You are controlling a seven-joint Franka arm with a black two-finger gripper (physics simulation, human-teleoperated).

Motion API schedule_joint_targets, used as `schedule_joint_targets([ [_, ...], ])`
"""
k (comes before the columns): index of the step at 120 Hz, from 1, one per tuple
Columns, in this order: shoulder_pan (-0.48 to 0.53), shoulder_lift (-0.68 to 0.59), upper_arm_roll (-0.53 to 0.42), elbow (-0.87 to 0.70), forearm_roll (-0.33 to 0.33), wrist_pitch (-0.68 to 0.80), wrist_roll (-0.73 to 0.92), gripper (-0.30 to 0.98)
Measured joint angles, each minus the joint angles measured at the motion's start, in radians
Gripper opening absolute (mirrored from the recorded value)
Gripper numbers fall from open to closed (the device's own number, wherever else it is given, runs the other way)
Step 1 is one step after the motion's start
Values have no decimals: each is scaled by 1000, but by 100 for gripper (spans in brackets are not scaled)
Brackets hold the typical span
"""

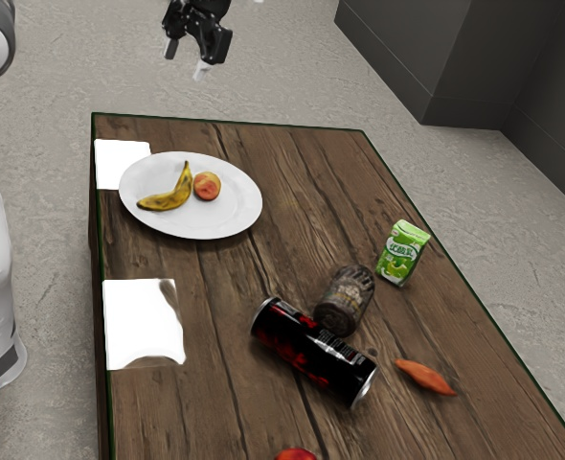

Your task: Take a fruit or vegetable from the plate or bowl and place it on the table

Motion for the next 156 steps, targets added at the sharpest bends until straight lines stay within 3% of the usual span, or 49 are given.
schedule_joint_targets([
  [24, 0, -3, 24, 23, -19, 159, -28, 67],
  [30, -19, -15, -60, 196, 35, 137, -34, 67],
  [37, -40, 0, -102, 282, 80, 107, -32, 66],
  [59, -21, 150, 15, 272, 43, 89, 106, 66],
  [63, -34, 107, 13, 164, 35, 111, 130, 66],
  [76, -71, -300, -9, -511, 25, 317, 182, 66],
  [90, -68, -405, -13, -809, 24, 535, 223, 66],
  [117, -28, -405, -4, -933, 36, 762, 257, 66],
  [134, 27, -386, -4, -935, 40, 811, 261, 66],
  [156, 22, -310, -8, -933, 41, 845, 260, 66],
])
